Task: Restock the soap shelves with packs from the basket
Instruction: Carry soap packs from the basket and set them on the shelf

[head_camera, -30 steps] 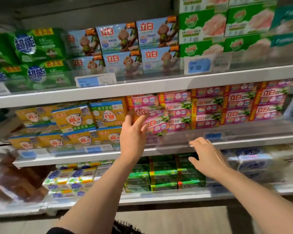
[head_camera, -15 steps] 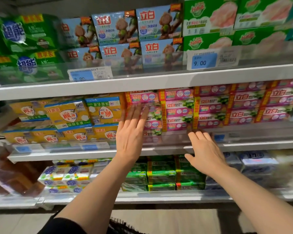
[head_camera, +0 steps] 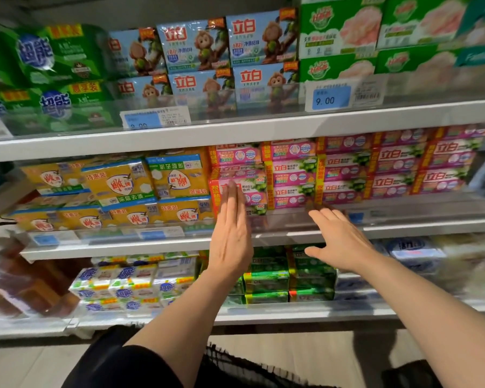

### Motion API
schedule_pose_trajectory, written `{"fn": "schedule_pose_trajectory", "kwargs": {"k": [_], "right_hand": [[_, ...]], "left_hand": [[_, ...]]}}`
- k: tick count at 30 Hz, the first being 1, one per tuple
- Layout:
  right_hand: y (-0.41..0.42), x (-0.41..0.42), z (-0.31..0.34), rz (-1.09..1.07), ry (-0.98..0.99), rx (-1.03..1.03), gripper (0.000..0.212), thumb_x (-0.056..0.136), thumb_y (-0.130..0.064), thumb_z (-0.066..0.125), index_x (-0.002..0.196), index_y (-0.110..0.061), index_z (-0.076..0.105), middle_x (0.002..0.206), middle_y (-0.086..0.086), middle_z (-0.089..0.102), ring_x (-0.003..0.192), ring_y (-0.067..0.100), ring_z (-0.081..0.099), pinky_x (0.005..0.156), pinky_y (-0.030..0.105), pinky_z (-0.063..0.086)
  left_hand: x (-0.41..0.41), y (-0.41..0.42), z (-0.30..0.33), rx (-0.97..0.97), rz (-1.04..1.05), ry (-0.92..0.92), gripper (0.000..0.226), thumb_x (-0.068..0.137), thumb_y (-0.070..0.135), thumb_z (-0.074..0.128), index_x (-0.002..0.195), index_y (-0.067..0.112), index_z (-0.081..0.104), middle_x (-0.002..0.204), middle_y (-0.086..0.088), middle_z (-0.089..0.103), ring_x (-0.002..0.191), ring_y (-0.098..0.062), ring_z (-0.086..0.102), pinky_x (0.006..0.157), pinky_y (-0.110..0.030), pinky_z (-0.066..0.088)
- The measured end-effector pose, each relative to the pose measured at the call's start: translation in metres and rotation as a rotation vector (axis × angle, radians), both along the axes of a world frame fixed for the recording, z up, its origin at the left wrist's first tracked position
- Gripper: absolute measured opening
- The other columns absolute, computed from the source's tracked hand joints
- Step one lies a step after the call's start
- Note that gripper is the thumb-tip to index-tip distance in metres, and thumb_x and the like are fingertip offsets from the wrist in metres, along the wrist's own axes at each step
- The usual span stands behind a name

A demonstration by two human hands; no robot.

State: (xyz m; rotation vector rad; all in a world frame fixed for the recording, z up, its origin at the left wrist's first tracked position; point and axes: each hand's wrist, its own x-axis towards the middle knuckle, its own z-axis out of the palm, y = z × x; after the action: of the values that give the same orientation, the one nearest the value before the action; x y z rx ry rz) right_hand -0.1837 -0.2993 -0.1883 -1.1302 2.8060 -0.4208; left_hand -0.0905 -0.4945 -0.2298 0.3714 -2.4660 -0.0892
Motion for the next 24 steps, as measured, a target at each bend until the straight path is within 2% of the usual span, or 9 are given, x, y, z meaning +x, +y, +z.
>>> {"fn": "schedule_pose_trajectory", "kwargs": {"k": [3, 5, 7, 10, 12, 15, 20, 22, 24], "right_hand": [[0.010, 0.008, 0.003, -0.012, -0.006, -0.035, 0.084, 0.090, -0.038, 0.063, 0.153, -0.019, 0.012, 0.158, 0.000, 0.016, 0.146, 0.022, 0.011, 0.116, 0.037, 0.017], [0.018, 0.015, 0.006, -0.032, -0.060, -0.077, 0.085, 0.090, -0.037, 0.064, 0.154, -0.020, 0.011, 0.160, 0.000, 0.012, 0.147, 0.021, 0.008, 0.119, 0.038, 0.015], [0.027, 0.024, 0.013, -0.069, -0.127, -0.133, 0.083, 0.090, -0.035, 0.065, 0.154, -0.018, 0.015, 0.160, 0.000, 0.013, 0.147, 0.020, 0.010, 0.118, 0.037, 0.017], [0.051, 0.041, 0.030, -0.125, -0.146, -0.225, 0.075, 0.089, -0.033, 0.066, 0.151, -0.017, 0.026, 0.156, 0.001, 0.026, 0.142, 0.021, 0.024, 0.114, 0.037, 0.027], [0.082, 0.053, 0.045, -0.161, -0.108, -0.247, 0.070, 0.089, -0.034, 0.066, 0.148, -0.018, 0.032, 0.152, 0.001, 0.033, 0.138, 0.022, 0.031, 0.110, 0.037, 0.032], [0.150, 0.071, 0.070, -0.244, -0.014, -0.219, 0.064, 0.090, -0.032, 0.065, 0.145, -0.015, 0.038, 0.149, 0.004, 0.038, 0.136, 0.022, 0.035, 0.108, 0.033, 0.030], [0.282, 0.107, 0.113, -0.486, 0.261, -0.265, 0.045, 0.087, -0.023, 0.067, 0.130, -0.011, 0.057, 0.134, 0.010, 0.056, 0.124, 0.029, 0.050, 0.099, 0.030, 0.035], [0.335, 0.122, 0.120, -0.591, 0.307, -0.248, 0.038, 0.086, -0.019, 0.066, 0.123, -0.008, 0.062, 0.127, 0.013, 0.060, 0.119, 0.031, 0.054, 0.096, 0.032, 0.037], [0.385, 0.138, 0.118, -0.699, 0.325, -0.230, 0.034, 0.084, -0.019, 0.067, 0.117, -0.008, 0.065, 0.121, 0.014, 0.064, 0.114, 0.032, 0.057, 0.094, 0.034, 0.041]], "left_hand": [[0.014, 0.029, -0.013, 0.095, 0.006, -0.045, 0.076, 0.086, -0.006, 0.049, 0.152, -0.001, 0.011, 0.160, -0.017, 0.001, 0.149, -0.029, 0.002, 0.121, -0.041, 0.011], [0.026, 0.052, -0.016, 0.141, -0.025, -0.093, 0.073, 0.089, 0.003, 0.053, 0.152, 0.000, 0.016, 0.161, -0.016, -0.001, 0.149, -0.027, -0.003, 0.121, -0.040, 0.010], [0.037, 0.072, -0.013, 0.183, -0.109, -0.135, 0.073, 0.091, 0.009, 0.056, 0.152, 0.004, 0.016, 0.161, -0.013, -0.003, 0.150, -0.026, -0.004, 0.122, -0.040, 0.014], [0.050, 0.099, 0.008, 0.186, -0.253, -0.122, 0.070, 0.090, 0.012, 0.062, 0.150, 0.002, 0.027, 0.160, -0.015, 0.014, 0.148, -0.030, 0.014, 0.118, -0.040, 0.024], [0.050, 0.120, 0.030, 0.210, -0.325, -0.122, 0.067, 0.092, 0.015, 0.061, 0.149, 0.004, 0.028, 0.158, -0.014, 0.023, 0.146, -0.029, 0.022, 0.116, -0.038, 0.025], [0.044, 0.167, 0.065, 0.243, -0.473, -0.082, 0.062, 0.093, 0.015, 0.060, 0.147, 0.006, 0.032, 0.149, -0.012, 0.035, 0.134, -0.029, 0.038, 0.107, -0.037, 0.035], [0.029, 0.277, 0.107, 0.175, -0.769, -0.080, 0.050, 0.090, 0.017, 0.061, 0.136, 0.004, 0.043, 0.134, -0.014, 0.043, 0.116, -0.033, 0.049, 0.089, -0.041, 0.043], [0.025, 0.323, 0.114, 0.113, -0.927, -0.094, 0.049, 0.087, 0.012, 0.064, 0.131, 0.001, 0.047, 0.129, -0.018, 0.046, 0.112, -0.037, 0.051, 0.087, -0.040, 0.043], [0.023, 0.366, 0.118, 0.081, -1.063, -0.121, 0.050, 0.084, 0.010, 0.065, 0.130, 0.000, 0.049, 0.131, -0.019, 0.047, 0.115, -0.036, 0.051, 0.093, -0.036, 0.040]]}}
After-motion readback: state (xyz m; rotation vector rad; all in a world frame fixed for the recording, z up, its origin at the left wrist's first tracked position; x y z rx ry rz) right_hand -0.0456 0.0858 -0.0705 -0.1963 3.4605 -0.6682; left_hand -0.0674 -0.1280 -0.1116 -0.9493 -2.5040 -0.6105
